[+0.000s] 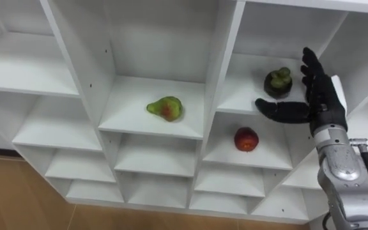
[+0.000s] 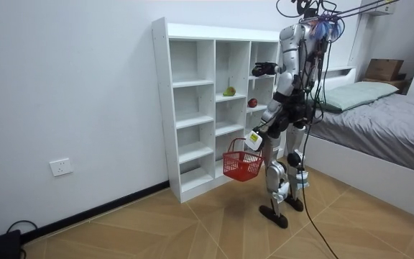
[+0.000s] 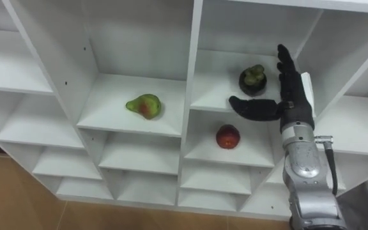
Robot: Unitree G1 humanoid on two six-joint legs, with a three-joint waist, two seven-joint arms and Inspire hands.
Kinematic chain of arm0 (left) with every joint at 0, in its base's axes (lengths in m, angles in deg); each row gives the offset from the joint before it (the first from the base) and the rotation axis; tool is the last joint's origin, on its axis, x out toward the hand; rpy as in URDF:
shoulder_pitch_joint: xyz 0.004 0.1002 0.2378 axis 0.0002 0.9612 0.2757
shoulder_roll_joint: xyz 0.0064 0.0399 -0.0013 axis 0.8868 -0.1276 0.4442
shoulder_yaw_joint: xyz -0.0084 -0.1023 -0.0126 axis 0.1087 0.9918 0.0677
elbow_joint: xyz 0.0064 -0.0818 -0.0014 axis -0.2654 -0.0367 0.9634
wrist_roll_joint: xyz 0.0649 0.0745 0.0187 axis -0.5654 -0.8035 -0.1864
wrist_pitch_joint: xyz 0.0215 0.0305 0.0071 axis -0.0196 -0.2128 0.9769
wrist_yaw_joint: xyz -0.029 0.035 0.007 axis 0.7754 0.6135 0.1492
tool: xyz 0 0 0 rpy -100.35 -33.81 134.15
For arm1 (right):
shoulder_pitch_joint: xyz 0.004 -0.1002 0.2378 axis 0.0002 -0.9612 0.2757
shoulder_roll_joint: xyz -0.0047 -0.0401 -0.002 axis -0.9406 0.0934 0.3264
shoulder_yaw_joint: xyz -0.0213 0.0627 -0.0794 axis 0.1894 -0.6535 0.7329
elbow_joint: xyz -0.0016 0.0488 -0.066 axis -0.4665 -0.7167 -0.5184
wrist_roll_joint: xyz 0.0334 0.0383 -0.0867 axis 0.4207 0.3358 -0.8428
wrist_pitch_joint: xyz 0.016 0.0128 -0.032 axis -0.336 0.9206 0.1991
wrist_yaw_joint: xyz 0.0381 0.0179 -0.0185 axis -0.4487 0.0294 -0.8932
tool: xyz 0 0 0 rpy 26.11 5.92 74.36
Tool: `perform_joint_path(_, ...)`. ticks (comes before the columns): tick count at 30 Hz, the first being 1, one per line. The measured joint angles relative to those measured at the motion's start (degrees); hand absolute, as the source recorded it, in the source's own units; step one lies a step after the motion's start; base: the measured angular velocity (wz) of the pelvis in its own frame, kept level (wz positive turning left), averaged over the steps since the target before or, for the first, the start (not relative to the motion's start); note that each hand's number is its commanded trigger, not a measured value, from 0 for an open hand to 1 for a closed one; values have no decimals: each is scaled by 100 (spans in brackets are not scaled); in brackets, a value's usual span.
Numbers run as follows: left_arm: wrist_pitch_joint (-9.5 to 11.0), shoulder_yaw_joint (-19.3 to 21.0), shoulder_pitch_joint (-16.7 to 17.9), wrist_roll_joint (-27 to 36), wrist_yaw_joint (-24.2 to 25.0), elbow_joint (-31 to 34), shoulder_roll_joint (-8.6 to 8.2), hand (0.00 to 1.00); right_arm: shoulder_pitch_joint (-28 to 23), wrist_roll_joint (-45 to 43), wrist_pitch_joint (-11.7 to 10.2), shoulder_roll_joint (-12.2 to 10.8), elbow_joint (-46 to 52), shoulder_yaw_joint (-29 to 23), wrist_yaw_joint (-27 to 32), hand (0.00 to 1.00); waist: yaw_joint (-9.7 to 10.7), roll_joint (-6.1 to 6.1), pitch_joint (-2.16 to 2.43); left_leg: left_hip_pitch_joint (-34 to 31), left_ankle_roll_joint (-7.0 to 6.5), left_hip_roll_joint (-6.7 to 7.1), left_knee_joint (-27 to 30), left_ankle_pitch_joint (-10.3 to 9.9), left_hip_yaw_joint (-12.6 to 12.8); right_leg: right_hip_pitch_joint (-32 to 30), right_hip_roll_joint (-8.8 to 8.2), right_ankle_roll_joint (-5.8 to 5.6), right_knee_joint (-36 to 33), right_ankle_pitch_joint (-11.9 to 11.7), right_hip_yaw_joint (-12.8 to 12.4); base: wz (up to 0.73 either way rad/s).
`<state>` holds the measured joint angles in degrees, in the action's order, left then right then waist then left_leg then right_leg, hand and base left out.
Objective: Collect fruits from the closet
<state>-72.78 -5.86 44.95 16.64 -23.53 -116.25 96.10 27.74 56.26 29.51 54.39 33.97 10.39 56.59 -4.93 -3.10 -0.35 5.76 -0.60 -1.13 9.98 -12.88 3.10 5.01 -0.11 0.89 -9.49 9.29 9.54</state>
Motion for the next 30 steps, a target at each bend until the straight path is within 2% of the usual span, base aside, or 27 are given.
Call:
perform_joint_path(9,-212,0,18,-194,23,12,83,100,225,63,67,158,-108,1,-6,0,-39,-23,-19,-15,0,7,32,0,-34,56,8,6,85,0,20,1)
perform_joint_path(19,-227,-17,20,-271,34,28,115,100,334,66,88,164,-462,12,-63,0,-40,22,-50,-35,1,7,40,-1,-89,70,-2,5,82,0,122,3)
perform_joint_path(26,-333,-13,33,-273,129,30,111,100,335,109,87,166,-513,12,-132,0,-45,85,-12,-14,3,4,47,-1,-92,98,0,6,79,-1,142,0)
perform_joint_path(30,-339,-13,34,-274,137,34,111,100,335,113,87,166,-544,12,-144,0,-47,89,-9,-12,3,4,64,-1,-95,109,-2,6,76,-1,145,0)
